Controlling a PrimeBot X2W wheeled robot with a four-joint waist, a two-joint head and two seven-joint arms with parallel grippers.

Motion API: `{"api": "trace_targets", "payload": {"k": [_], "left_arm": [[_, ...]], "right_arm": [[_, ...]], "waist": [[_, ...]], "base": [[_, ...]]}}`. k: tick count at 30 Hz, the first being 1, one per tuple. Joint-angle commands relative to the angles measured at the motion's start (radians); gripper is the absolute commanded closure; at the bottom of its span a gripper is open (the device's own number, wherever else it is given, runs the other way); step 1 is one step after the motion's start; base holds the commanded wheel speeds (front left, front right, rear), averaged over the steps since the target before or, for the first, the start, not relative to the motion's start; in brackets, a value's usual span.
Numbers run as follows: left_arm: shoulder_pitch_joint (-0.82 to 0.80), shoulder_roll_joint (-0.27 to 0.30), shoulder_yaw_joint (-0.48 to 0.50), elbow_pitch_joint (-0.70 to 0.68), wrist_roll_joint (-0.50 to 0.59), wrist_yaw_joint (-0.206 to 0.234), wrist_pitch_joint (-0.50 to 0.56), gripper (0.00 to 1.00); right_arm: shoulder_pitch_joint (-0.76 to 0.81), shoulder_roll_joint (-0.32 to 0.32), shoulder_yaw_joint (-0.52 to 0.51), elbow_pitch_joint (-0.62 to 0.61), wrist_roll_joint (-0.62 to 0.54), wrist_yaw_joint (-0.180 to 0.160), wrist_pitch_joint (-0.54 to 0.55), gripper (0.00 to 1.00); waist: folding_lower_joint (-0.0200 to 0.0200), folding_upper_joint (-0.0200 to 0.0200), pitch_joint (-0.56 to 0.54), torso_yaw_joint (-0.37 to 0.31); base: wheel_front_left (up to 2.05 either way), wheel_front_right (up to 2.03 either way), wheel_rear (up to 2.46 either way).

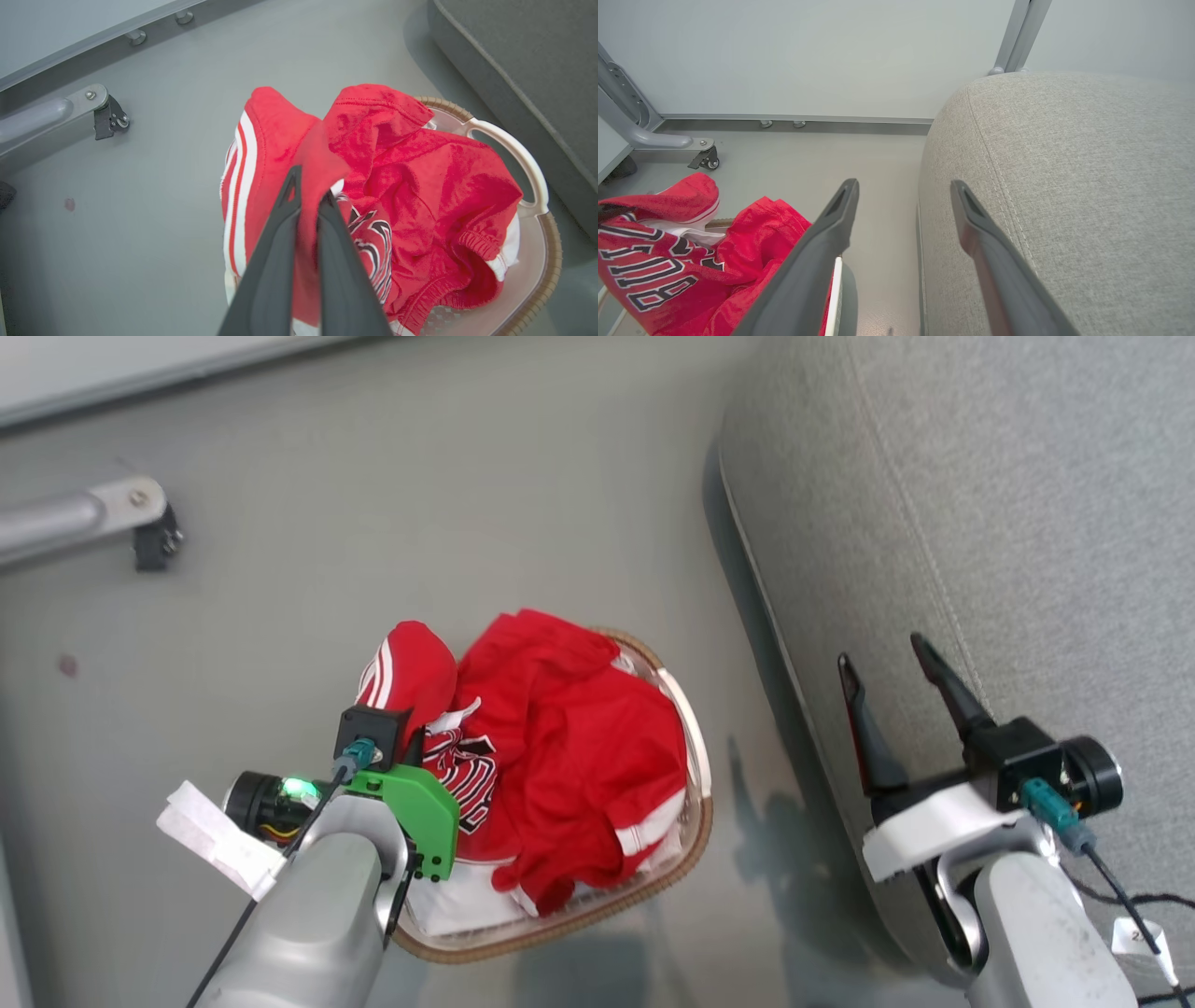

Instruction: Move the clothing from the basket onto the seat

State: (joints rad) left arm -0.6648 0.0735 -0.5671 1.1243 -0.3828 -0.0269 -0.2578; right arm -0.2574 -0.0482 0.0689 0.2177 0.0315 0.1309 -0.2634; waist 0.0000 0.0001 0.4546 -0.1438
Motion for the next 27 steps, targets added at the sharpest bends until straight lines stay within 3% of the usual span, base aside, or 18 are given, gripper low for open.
{"api": "trace_targets", "payload": {"k": [1, 15, 27], "left_arm": [[0.021, 0.012, -0.002, -0.020, 0.004, -0.006, -0.010, 1.00], [-0.006, 0.097, -0.057, -0.329, 0.115, -0.009, -0.007, 1.00], [-0.150, 0.151, -0.073, -0.511, 0.115, -0.054, 0.092, 1.00]], "right_arm": [[0.031, -0.004, 0.001, 0.006, -0.007, 0.000, -0.002, 0.00], [0.183, -0.004, 0.020, 0.042, -0.047, 0.000, -0.002, 0.00], [0.201, -0.004, 0.066, 0.038, -0.049, 0.000, -0.002, 0.00]], "waist": [[0.0000, -0.0001, -0.149, 0.051], [0.0000, -0.0001, -0.435, 0.079], [0.0000, -0.0001, -0.506, 0.062]], "base": [[0.00, 0.00, 0.00], [0.00, 0.00, 0.00], [0.00, 0.00, 0.00]]}}
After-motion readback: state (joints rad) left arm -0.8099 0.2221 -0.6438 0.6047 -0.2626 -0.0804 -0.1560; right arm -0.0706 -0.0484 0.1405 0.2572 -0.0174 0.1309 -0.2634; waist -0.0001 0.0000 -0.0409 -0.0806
